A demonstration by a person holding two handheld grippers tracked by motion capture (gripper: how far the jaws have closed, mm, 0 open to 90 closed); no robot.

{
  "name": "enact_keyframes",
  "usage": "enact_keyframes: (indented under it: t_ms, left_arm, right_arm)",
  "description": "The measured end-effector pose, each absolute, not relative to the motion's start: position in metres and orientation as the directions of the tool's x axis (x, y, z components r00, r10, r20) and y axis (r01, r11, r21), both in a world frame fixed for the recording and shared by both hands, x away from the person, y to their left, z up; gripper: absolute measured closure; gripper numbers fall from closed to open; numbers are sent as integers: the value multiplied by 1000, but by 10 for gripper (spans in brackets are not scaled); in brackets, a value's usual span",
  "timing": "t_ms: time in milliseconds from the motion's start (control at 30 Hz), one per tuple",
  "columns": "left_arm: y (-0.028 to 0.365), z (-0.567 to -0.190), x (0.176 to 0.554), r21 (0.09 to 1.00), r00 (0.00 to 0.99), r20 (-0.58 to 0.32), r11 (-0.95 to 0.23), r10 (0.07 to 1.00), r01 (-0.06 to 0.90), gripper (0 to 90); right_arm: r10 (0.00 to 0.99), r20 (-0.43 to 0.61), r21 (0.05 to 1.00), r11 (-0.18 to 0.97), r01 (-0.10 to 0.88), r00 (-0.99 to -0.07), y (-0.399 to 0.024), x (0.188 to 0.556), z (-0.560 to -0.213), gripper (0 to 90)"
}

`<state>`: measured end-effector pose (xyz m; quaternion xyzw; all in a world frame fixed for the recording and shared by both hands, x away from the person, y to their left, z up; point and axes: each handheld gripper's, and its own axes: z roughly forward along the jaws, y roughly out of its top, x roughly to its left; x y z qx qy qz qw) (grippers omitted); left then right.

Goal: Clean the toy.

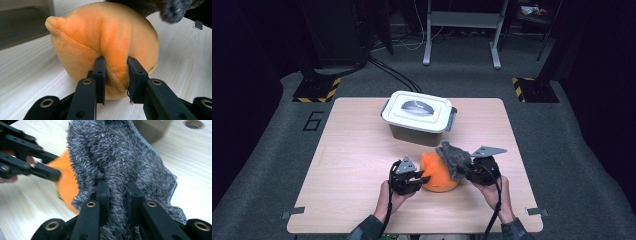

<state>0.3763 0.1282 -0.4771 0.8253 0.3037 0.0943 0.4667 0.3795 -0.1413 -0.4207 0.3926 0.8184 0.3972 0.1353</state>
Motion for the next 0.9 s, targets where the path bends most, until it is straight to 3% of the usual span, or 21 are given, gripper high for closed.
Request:
enact_keyframes:
  t_ms: [367,633,900]
  left_arm:
    - [121,-475,377,829,812,-112,-396,573,394,707]
    - [121,-478,376,826,809,-86,-413,581,385,710]
    - [123,-482,377,825,791,-146,-368,595,429,722]
  right_arm:
    - [695,93,768,406,496,-713,-99,391,-415,758]
    - [700,47,741,453,495,-712,-79,394,-431,763]
    - [712,26,732,465,498,-702,-83,392,-433,765]
